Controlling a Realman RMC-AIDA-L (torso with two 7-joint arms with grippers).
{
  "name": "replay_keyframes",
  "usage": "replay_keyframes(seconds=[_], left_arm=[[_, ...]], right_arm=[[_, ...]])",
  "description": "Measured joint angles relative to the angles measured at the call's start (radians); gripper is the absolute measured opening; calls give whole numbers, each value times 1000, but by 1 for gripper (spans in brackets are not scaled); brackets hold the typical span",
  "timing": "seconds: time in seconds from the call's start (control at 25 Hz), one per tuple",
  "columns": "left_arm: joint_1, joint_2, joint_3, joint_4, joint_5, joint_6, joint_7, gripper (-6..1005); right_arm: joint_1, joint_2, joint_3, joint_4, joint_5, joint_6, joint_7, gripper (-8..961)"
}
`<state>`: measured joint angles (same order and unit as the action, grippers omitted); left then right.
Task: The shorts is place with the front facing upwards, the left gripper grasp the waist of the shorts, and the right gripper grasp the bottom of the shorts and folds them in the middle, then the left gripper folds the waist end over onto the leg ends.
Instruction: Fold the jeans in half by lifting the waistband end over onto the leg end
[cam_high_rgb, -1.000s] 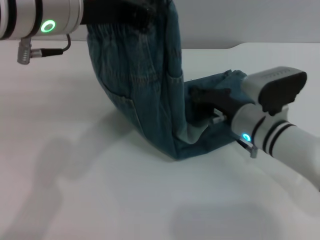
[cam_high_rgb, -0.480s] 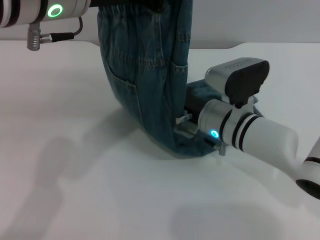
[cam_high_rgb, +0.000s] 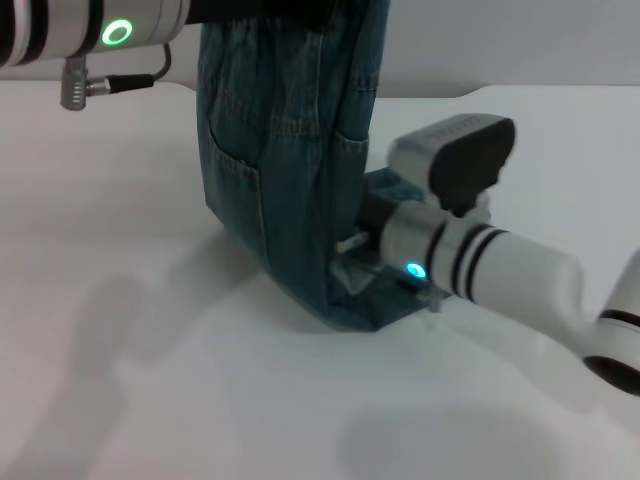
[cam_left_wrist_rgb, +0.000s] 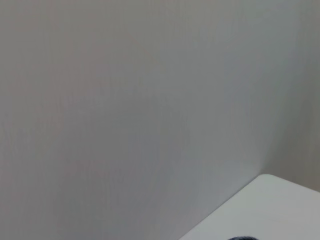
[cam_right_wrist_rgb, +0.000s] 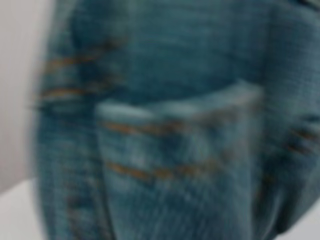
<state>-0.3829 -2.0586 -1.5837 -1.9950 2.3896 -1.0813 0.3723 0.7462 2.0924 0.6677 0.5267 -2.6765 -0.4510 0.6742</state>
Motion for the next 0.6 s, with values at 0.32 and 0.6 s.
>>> replay_keyframes(seconds=[0.32,0.6], left_arm=[[23,0,5,30,0,13,18,51],[27,0,21,77,0,36,23,50]], right_arm=[[-79,-3,142,-104,1,-66,-108,-1],[-161,-2,301,-109,1,-154,-281,0]])
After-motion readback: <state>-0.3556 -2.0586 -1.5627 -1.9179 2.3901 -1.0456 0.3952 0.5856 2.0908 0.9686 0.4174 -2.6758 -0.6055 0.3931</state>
